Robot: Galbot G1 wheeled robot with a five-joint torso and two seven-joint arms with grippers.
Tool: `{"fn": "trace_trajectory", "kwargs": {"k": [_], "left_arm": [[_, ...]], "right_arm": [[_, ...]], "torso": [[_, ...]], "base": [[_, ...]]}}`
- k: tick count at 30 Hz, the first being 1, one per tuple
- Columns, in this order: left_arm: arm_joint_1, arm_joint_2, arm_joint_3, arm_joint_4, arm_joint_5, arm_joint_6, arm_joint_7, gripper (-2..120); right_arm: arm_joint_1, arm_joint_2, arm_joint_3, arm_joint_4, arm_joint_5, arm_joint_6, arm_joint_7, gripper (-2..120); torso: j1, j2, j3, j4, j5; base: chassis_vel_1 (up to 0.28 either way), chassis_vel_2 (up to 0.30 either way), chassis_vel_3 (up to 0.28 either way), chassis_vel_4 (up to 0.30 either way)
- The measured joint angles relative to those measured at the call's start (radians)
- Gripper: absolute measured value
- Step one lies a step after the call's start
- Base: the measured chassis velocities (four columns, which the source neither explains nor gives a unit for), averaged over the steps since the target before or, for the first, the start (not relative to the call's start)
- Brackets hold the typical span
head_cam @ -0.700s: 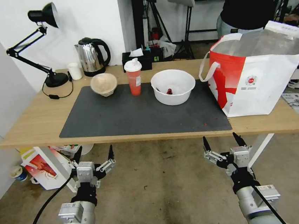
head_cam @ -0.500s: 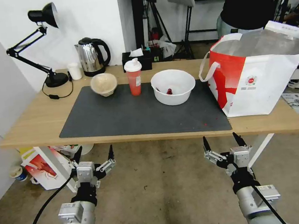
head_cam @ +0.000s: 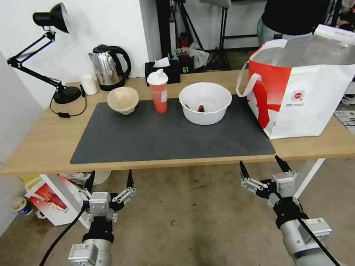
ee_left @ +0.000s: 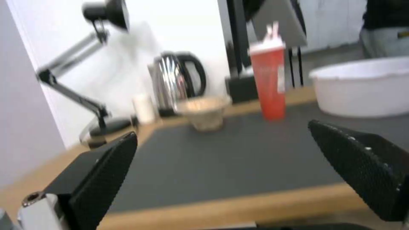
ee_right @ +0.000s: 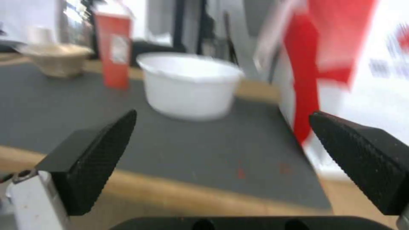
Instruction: Pick up the trash from the table and place it into the takeout bag.
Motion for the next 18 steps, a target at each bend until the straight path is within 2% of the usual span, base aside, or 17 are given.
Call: {"fn": "trace_trajectory", "kwargs": {"k": [1, 4, 5, 6, 8, 9, 10, 12, 15, 16, 18], "left_arm": [[0.0, 0.0, 0.0, 0.0, 0.0, 0.0, 0.0, 100], [-0.01, 0.042, 0.0, 0.032, 0.011, -0.12, -0.033, 100], [-0.013, 0.052, 0.0, 0.04, 0.014, -0.149, -0.041, 100], [-0.013, 0.052, 0.0, 0.04, 0.014, -0.149, -0.041, 100], [-0.018, 0.073, 0.0, 0.055, 0.02, -0.208, -0.057, 100], [-0.024, 0.094, 0.0, 0.071, 0.025, -0.269, -0.074, 100], [-0.024, 0.094, 0.0, 0.071, 0.025, -0.269, -0.074, 100], [-0.015, 0.108, 0.005, 0.084, 0.021, -0.304, -0.076, 100], [-0.007, 0.111, 0.013, 0.089, 0.01, -0.308, -0.075, 100], [-0.007, 0.111, 0.013, 0.089, 0.01, -0.308, -0.075, 100], [-0.002, 0.112, 0.02, 0.096, -0.005, -0.302, -0.072, 100]], "right_arm": [[0.0, 0.0, 0.0, 0.0, 0.0, 0.0, 0.0, 100], [0.069, -0.113, -0.029, -0.012, -0.005, 0.03, -0.005, 100], [0.088, -0.144, -0.037, -0.015, -0.006, 0.038, -0.006, 100], [0.088, -0.144, -0.037, -0.015, -0.006, 0.038, -0.006, 100], [0.122, -0.202, -0.052, -0.021, -0.008, 0.053, -0.008, 100], [0.157, -0.258, -0.066, -0.027, -0.011, 0.068, -0.01, 100], [0.157, -0.258, -0.066, -0.027, -0.011, 0.068, -0.01, 100], [0.199, -0.326, -0.083, -0.033, -0.014, 0.086, -0.013, 100], [0.256, -0.42, -0.107, -0.043, -0.017, 0.111, -0.017, 100], [0.256, -0.42, -0.107, -0.043, -0.017, 0.111, -0.017, 100], [0.301, -0.495, -0.124, -0.05, -0.02, 0.13, -0.021, 100]], "torso": [[0.0, 0.0, 0.0, 0.0, 0.0], [0.0, 0.0, 0.0, -0.0001, 0.0001], [0.0, 0.0, 0.0, -0.0001, 0.0002], [0.0, 0.0, 0.0, -0.0001, 0.0002], [0.0, 0.0, 0.0, -0.0001, 0.0001], [0.0, 0.0, 0.0, -0.0001, 0.0], [0.0, 0.0, 0.0, -0.0001, 0.0], [0.0, 0.0, 0.0, -0.0002, 0.0], [0.0, 0.0, 0.0, -0.0001, 0.0002], [0.0, 0.0, 0.0, -0.0001, 0.0002], [0.0, 0.0, 0.0, 0.0, 0.0002]], "base": [[0.0, 0.0, 0.0, 0.0], [0.0, 0.0, 0.0, 0.0], [0.0, 0.0, 0.0, 0.0], [0.0, 0.0, 0.0, 0.0], [0.0, 0.0, 0.0, 0.0], [0.0, 0.0, 0.0, 0.0], [0.0, 0.0, 0.0, 0.0], [0.0, 0.0, 0.0, 0.0], [0.0, 0.0, 0.0, 0.0], [0.0, 0.0, 0.0, 0.0], [0.0, 0.0, 0.0, 0.0]]}}
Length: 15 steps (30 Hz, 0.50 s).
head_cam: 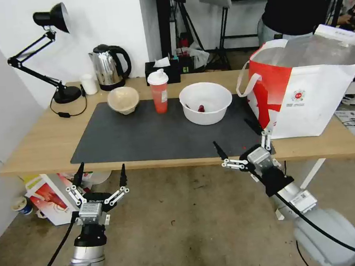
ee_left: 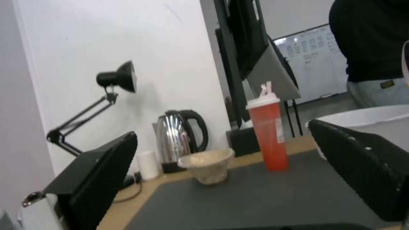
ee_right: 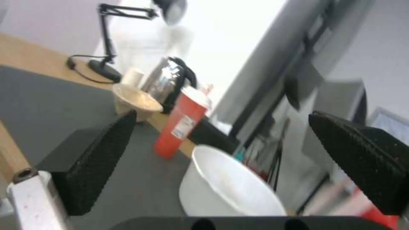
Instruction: Pick up the trash from the table and place it into the takeout bag.
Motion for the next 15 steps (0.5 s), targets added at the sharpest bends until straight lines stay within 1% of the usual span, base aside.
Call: {"fn": "trace_trajectory", "kwargs": {"k": [1, 3, 4, 15], "left_arm": [[0.0, 0.0, 0.0, 0.0, 0.0, 0.0, 0.0, 100], [0.004, 0.003, 0.004, 0.004, -0.013, 0.009, 0.003, 100], [0.01, 0.008, 0.008, 0.004, -0.027, 0.023, 0.005, 100], [0.034, 0.028, 0.024, 0.014, -0.092, 0.097, 0.001, 100]], "right_arm": [[0.0, 0.0, 0.0, 0.0, 0.0, 0.0, 0.0, 100], [0.015, -0.038, 0.006, 0.0, 0.006, 0.012, -0.012, 100], [0.017, -0.047, 0.011, 0.0, 0.01, 0.013, -0.014, 100], [0.038, -0.055, 0.017, 0.002, 0.052, 0.01, -0.012, 100]], "torso": [[0.0, 0.0, 0.0, 0.0, 0.0], [0.0, 0.0, 0.0, 0.0003, -0.0005], [0.0, 0.0, 0.0, -0.0004, 0.0], [0.0, 0.0, 0.0, -0.0003, -0.0002]], "base": [[0.0, 0.0, 0.0, 0.0], [0.0, 0.0, 0.0, 0.0], [0.0, 0.0, 0.0, 0.0], [0.0, 0.0, 0.0, 0.0]]}}
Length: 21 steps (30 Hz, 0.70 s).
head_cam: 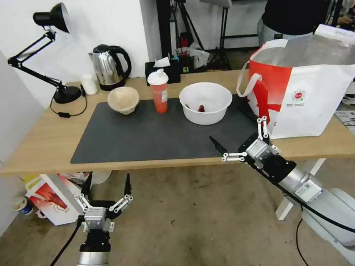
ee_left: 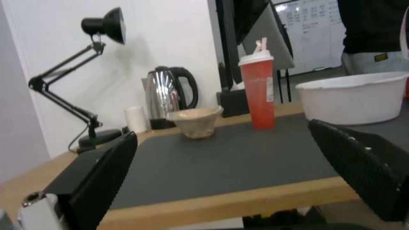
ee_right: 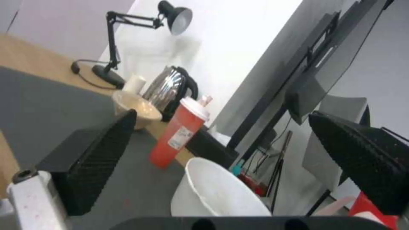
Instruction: Pick up the trash from the table and place it into the takeout bag.
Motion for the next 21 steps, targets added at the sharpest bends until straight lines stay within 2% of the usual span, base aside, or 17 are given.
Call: {"fn": "trace_trajectory", "kwargs": {"k": [4, 9, 13, 14, 16, 17, 19, 21], "left_arm": [[0.001, 0.006, 0.0, -0.014, -0.017, 0.028, -0.015, 100], [-0.002, 0.016, -0.006, -0.028, -0.035, 0.051, -0.022, 100], [-0.007, 0.015, -0.01, -0.031, -0.031, 0.054, -0.023, 100], [-0.007, 0.015, -0.01, -0.031, -0.031, 0.054, -0.023, 100], [-0.006, 0.013, -0.01, -0.038, -0.024, 0.055, -0.023, 100], [-0.006, 0.013, -0.01, -0.038, -0.024, 0.055, -0.023, 100], [-0.007, 0.016, -0.007, -0.05, -0.023, 0.074, -0.025, 100], [-0.023, 0.027, 0.005, -0.05, -0.025, 0.096, -0.026, 100]], "right_arm": [[0.044, -0.012, -0.01, 0.001, 0.047, -0.008, 0.001, 100], [0.157, -0.077, -0.036, -0.002, 0.163, -0.05, -0.015, 100], [0.375, -0.176, -0.128, -0.046, 0.356, -0.118, -0.075, 100], [0.375, -0.176, -0.128, -0.046, 0.356, -0.118, -0.075, 100], [0.516, -0.23, -0.209, -0.077, 0.503, -0.165, -0.117, 100], [0.516, -0.23, -0.209, -0.077, 0.503, -0.165, -0.117, 100], [0.658, -0.28, -0.292, -0.111, 0.639, -0.232, -0.159, 100], [0.697, -0.306, -0.305, -0.114, 0.68, -0.268, -0.168, 100]], "torso": [[0.0, 0.0, 0.0, 0.0002, 0.0002], [0.0, 0.0, 0.0, 0.0, 0.0002], [0.0, 0.0, 0.0, 0.0002, 0.0003], [0.0, 0.0, 0.0, 0.0002, 0.0003], [0.0, 0.0, 0.0, 0.0003, 0.0], [0.0, 0.0, 0.0, 0.0003, 0.0], [0.0, 0.0, 0.0, 0.001, 0.0002], [0.0, 0.0, 0.0, 0.0014, 0.0003]], "base": [[0.0, 0.0, 0.0, 0.0], [0.0, 0.0, 0.0, 0.0], [0.0, 0.0, 0.0, 0.0], [0.0, 0.0, 0.0, 0.0], [0.0, 0.0, 0.0, 0.0], [0.0, 0.0, 0.0, 0.0], [0.0, 0.0, 0.0, 0.0], [0.0, 0.0, 0.0, 0.0]]}}
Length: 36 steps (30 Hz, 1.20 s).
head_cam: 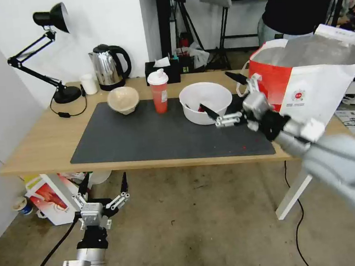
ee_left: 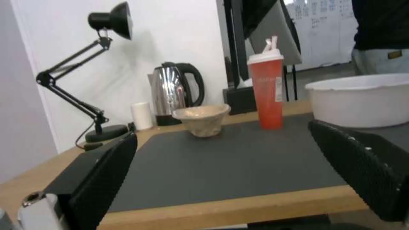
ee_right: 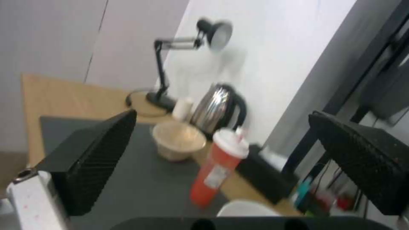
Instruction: Pick up the trash from the table and place it into the takeout bag.
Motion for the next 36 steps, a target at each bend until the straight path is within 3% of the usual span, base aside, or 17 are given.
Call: {"fn": "trace_trajectory", "kwargs": {"k": [1, 3, 4, 9, 16, 18, 19, 21, 29, 36], "left_arm": [[-0.017, 0.012, 0.015, 0.003, -0.003, 0.013, -0.001, 100], [-0.043, 0.033, 0.041, 0.021, -0.01, 0.032, -0.003, 100], [-0.043, 0.035, 0.046, 0.025, -0.012, 0.033, -0.004, 100], [-0.044, 0.032, 0.053, 0.03, -0.018, 0.037, -0.005, 100], [-0.058, 0.029, 0.055, 0.045, -0.032, 0.04, -0.008, 100], [-0.059, 0.029, 0.056, 0.046, -0.032, 0.04, -0.008, 100], [-0.061, 0.024, 0.057, 0.049, -0.032, 0.04, -0.009, 100], [-0.062, 0.018, 0.057, 0.053, -0.032, 0.04, -0.011, 100], [-0.049, 0.007, 0.046, 0.046, -0.029, 0.05, -0.012, 100], [-0.047, 0.006, 0.046, 0.042, -0.027, 0.051, -0.013, 100]], "right_arm": [[0.019, -0.03, -0.001, 0.003, 0.032, -0.032, -0.002, 100], [0.044, -0.083, -0.017, 0.018, 0.107, -0.124, 0.017, 100], [0.066, -0.096, -0.038, 0.022, 0.136, -0.167, 0.029, 100], [0.175, -0.111, -0.13, 0.014, 0.21, -0.271, 0.03, 100], [0.352, -0.075, -0.243, -0.044, 0.283, -0.571, -0.02, 100], [0.377, -0.07, -0.262, -0.058, 0.284, -0.598, -0.033, 100], [0.451, -0.054, -0.324, -0.099, 0.283, -0.634, -0.079, 100], [0.534, -0.013, -0.409, -0.147, 0.264, -0.642, -0.122, 100], [0.65, 0.062, -0.578, -0.191, 0.222, -0.638, -0.106, 100], [0.749, 0.08, -0.663, -0.209, 0.202, -0.633, -0.117, 100]], "torso": [[0.0, 0.0, 0.0, -0.0004, -0.0002], [0.0, 0.0, 0.0, -0.0035, -0.0008], [0.0, 0.0, 0.0, -0.0026, 0.0006], [0.0, 0.0, 0.0, -0.0007, -0.0005], [0.0, 0.0, 0.0, -0.0015, -0.0001], [0.0, 0.0, 0.0, -0.0013, 0.0001], [0.0, 0.0, 0.0, -0.0009, -0.0007], [0.0, 0.0, 0.0, -0.0013, -0.0002], [0.0, 0.0, 0.0, -0.0013, -0.0001], [0.0, 0.0, 0.0, -0.0012, -0.0004]], "base": [[0.0, 0.0, 0.0, 0.0], [0.0, 0.0, 0.0, 0.0], [0.0, 0.0, 0.0, 0.0], [0.0, 0.0, 0.0, 0.0], [0.0, 0.0, 0.0, 0.0], [0.0, 0.0, 0.0, 0.0], [0.0, 0.0, 0.0, 0.0], [0.0, 0.0, 0.0, 0.0], [0.0, 0.0, 0.0, 0.0], [0.0, 0.0, 0.0, 0.0]]}}
